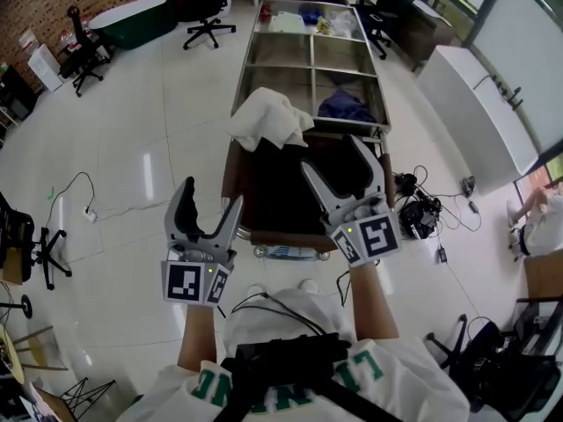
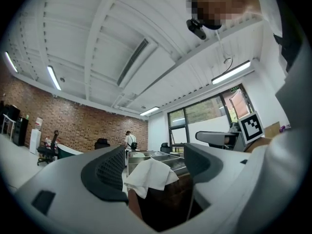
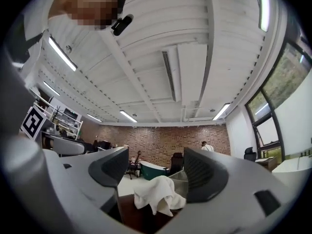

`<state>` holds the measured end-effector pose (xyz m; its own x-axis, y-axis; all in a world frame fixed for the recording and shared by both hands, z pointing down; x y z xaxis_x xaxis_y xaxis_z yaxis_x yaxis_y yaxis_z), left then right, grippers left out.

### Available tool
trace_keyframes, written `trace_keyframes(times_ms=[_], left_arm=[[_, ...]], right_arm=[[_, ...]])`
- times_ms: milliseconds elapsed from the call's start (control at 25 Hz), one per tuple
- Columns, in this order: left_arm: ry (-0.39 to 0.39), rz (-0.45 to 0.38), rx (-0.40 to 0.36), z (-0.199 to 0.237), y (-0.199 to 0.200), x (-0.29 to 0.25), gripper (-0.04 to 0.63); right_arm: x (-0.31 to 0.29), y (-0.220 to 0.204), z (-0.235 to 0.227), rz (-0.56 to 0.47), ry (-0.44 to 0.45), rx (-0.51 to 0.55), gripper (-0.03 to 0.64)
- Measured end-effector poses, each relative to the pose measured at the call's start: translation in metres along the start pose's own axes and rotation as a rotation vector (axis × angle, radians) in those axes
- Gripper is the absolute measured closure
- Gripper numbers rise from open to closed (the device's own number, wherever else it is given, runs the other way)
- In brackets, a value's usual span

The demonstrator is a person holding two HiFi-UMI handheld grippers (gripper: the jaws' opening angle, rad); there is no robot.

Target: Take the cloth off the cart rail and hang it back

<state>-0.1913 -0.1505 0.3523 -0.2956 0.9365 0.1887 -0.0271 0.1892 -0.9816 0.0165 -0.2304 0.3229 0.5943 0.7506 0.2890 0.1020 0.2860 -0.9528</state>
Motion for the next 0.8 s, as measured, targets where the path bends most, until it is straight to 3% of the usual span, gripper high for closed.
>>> trace_keyframes(times_ms=[320, 800], left_arm=[[-0.022, 0.008, -0.003, -0.013, -0.007, -0.009, 0.218], [-0.062, 0.027, 0.001, -0.028, -0.016, -0.011, 0.218]], right_arm=[[0.047, -0.007, -0.008, 0.074, -0.161, 0.032, 0.241], [0.054, -0.019, 0.015, 0.124, -0.110, 0.027, 0.242]])
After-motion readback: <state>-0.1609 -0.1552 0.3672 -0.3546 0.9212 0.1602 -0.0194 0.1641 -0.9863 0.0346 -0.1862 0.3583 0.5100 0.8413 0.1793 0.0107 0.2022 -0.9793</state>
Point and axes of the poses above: the fingertips, and each gripper's own axes: x backward along the fingers, z to its left, y out of its top, the point moved 2 cm from there along x, backward along the fingers, and after that the axes turned 2 degrees about -z, right-handed, at the moved point
